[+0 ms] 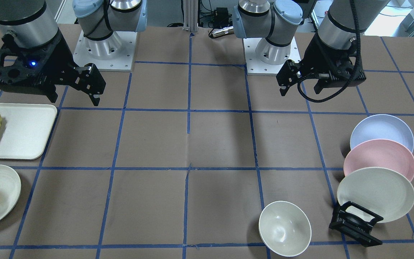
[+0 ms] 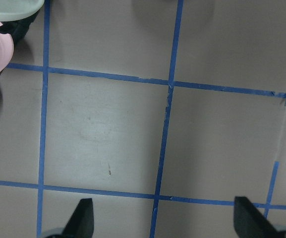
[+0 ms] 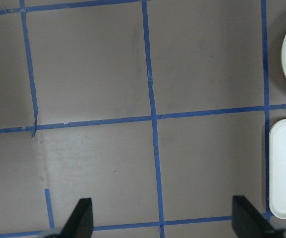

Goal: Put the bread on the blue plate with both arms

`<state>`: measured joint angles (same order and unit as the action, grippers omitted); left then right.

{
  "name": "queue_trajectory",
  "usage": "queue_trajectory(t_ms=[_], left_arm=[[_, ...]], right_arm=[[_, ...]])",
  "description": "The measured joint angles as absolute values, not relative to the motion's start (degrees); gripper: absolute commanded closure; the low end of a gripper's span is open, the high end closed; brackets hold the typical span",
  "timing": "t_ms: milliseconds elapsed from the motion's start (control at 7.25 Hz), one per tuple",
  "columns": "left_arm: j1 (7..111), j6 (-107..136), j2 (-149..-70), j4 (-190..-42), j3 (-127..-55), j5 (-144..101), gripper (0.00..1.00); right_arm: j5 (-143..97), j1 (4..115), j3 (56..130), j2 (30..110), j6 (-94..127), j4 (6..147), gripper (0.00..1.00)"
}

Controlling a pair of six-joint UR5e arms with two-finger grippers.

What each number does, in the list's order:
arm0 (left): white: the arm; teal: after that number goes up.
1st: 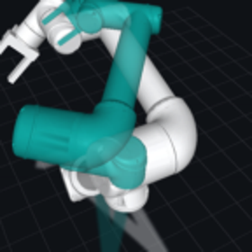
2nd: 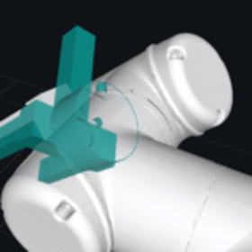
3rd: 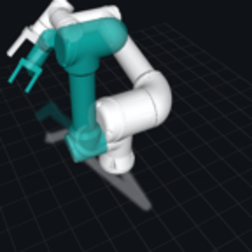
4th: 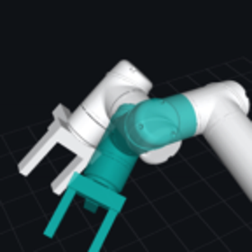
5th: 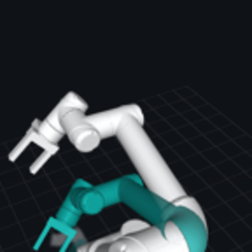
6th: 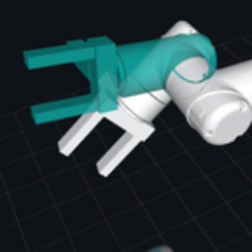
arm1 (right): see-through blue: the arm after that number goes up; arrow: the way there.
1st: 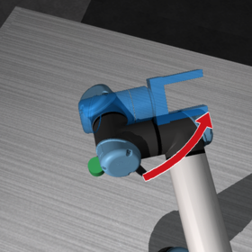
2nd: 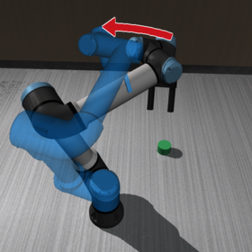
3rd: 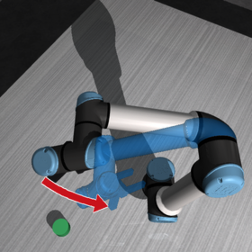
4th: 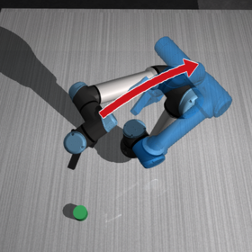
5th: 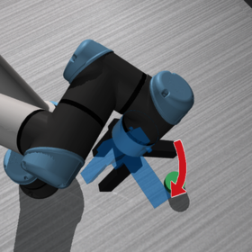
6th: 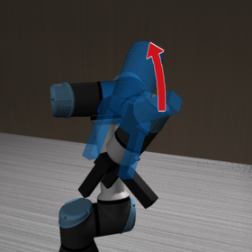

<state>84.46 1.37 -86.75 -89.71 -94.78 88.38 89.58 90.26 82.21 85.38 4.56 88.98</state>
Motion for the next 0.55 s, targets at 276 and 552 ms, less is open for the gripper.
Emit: queue_trajectory(t_ms=[276, 552], left_arm=[[84.5, 1.26, -86.69, -89.69, -94.99, 88.45, 0.0], [84.47, 1.16, -86.73, -89.63, -94.99, 88.45, 0.0]], right_arm=[[89.21, 90.09, 82.43, 85.38, 4.57, 89.09, 0.0], [89.15, 89.99, 82.68, 85.4, 4.62, 89.18, 0.0]])
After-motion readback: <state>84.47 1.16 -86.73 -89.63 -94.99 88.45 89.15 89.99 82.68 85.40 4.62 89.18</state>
